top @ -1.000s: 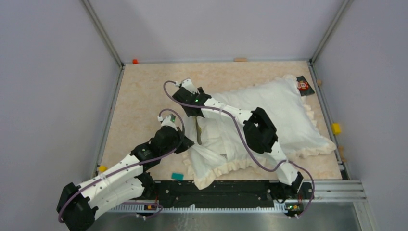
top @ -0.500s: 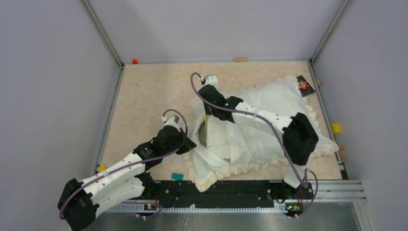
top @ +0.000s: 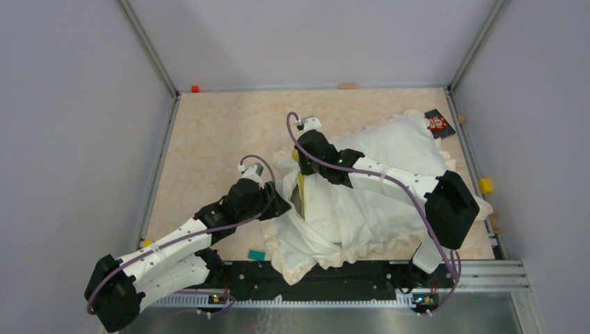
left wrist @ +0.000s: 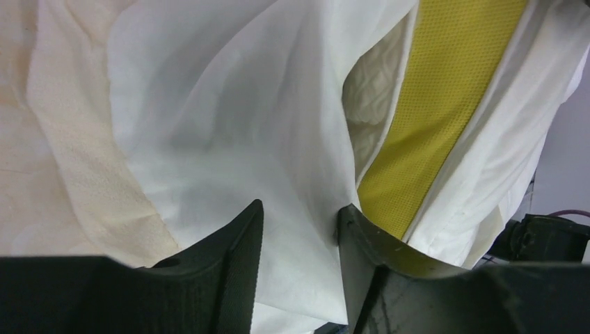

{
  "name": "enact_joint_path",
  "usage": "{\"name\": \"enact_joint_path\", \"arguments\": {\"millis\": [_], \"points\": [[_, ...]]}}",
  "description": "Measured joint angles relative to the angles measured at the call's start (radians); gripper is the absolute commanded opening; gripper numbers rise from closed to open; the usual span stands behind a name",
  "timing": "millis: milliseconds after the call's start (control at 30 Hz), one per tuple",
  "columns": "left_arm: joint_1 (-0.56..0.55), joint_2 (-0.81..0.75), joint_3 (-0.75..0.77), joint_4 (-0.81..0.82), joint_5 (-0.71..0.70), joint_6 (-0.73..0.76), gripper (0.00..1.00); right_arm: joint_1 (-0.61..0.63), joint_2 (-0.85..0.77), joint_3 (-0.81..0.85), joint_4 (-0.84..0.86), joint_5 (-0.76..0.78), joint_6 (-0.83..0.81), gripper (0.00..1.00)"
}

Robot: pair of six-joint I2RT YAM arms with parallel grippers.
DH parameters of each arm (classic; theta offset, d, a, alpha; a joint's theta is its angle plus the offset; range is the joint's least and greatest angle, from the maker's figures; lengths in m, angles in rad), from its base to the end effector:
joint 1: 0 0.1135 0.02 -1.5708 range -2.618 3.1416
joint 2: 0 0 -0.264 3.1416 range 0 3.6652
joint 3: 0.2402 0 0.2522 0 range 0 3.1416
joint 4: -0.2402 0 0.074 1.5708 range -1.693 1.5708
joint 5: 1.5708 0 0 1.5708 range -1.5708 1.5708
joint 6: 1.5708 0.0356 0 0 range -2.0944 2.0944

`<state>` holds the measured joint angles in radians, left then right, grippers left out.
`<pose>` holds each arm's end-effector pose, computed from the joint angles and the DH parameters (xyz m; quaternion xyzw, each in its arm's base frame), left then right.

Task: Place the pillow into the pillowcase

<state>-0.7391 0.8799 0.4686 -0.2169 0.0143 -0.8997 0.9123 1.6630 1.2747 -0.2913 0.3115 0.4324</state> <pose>0.1393 -0.1277 0.2096 -0.0682 0.8883 -0.3361 0.3053 0.2397 0.2920 0.2714 -0.1469 0.8818 0.1557 0.4203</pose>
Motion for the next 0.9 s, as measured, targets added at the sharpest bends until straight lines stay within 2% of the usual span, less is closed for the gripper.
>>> {"name": "enact_joint_path", "arguments": {"millis": [233, 567, 633, 700, 733, 833, 900], "points": [[0.0, 0.045, 0.11, 0.0, -0.048, 0.068, 0.69, 0.001, -0.016, 0.0, -0.001, -0.007, -0.001, 0.0], [0.001, 0.253, 0.251, -0.001, -0.149, 0.18, 0.72, 0.005, -0.021, 0.0, -0.007, -0.007, -0.001, 0.0], [0.001, 0.298, 0.259, -0.003, -0.163, 0.195, 0.7, 0.006, -0.021, 0.0, -0.008, -0.007, -0.001, 0.0], [0.001, 0.333, 0.268, -0.008, -0.17, 0.201, 0.59, 0.008, -0.021, 0.0, -0.008, -0.007, -0.001, 0.0], [0.001, 0.351, 0.273, -0.008, -0.174, 0.203, 0.48, 0.008, -0.021, 0.0, -0.008, -0.007, -0.001, 0.0], [0.001, 0.39, 0.285, 0.005, -0.188, 0.209, 0.03, 0.008, -0.024, 0.0, -0.009, -0.008, 0.0, 0.03], [0.001, 0.416, 0.294, 0.015, -0.196, 0.205, 0.0, 0.008, -0.026, -0.001, -0.009, -0.01, 0.001, 0.19]]}}
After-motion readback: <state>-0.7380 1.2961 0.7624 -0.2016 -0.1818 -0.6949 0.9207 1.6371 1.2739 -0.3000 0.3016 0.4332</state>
